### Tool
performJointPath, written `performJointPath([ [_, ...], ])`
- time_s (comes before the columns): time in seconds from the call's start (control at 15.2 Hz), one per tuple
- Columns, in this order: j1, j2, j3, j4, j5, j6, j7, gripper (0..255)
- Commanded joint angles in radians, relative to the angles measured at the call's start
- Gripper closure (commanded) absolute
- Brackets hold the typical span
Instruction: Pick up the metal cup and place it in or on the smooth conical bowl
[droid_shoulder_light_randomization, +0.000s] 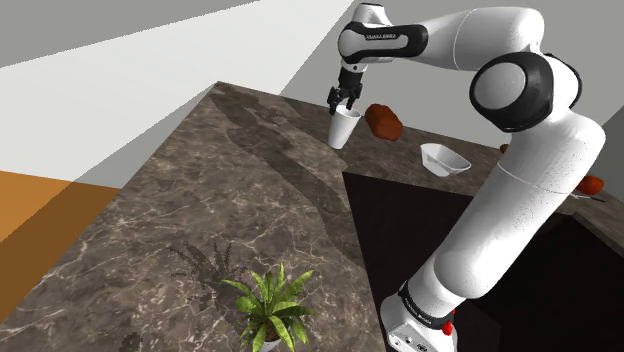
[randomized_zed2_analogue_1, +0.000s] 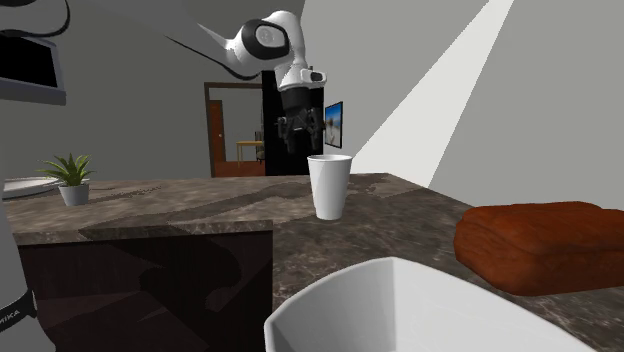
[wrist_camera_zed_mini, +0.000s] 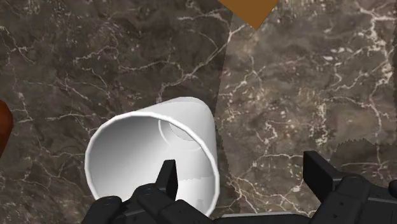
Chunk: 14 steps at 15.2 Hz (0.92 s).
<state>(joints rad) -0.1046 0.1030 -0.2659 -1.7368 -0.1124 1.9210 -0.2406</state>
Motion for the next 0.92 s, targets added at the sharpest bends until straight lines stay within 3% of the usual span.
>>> performJointPath([
  [0.0,-0.019,0.090,-0.010,0.101,0.024,-0.013,-0.032,0],
  [0.53,-0.028,0.117,-0.012,0.035,0.030,0.080,-0.036,0],
  [0.86,-0.028,0.117,-0.012,0.035,0.030,0.080,-0.036,0],
])
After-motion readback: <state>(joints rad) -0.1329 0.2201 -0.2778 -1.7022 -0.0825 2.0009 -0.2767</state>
